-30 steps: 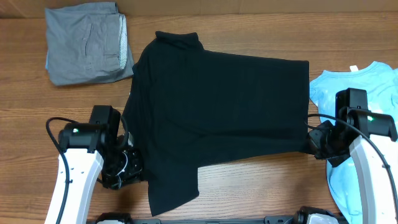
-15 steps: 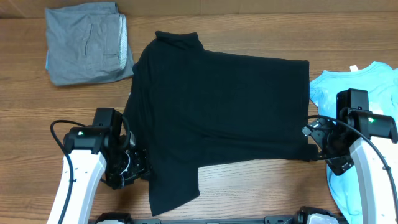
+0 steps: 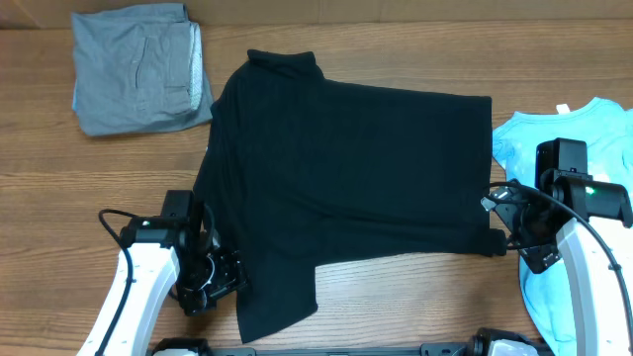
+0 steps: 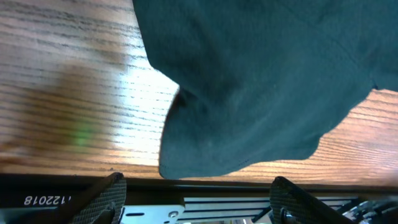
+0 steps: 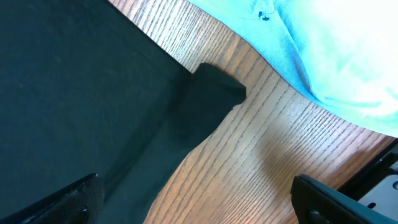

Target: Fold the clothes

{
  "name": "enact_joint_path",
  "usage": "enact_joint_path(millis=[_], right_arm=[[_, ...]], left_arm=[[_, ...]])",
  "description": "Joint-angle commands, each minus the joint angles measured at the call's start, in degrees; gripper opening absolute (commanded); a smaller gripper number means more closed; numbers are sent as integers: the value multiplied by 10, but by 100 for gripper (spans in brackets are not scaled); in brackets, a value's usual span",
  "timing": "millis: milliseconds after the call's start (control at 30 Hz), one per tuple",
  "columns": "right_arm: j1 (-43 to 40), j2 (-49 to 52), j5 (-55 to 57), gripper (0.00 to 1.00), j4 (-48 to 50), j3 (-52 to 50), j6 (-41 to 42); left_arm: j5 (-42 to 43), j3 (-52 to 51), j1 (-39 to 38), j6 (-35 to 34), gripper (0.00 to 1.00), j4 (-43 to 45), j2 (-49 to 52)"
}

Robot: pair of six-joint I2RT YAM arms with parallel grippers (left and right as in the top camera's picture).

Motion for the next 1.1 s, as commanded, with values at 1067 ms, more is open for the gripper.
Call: enact_joint_path(millis=[1067], right_arm=[[0,21,7,100,22,0,-1]], left_arm=[[-50,-15,-20,-73,56,150,173]])
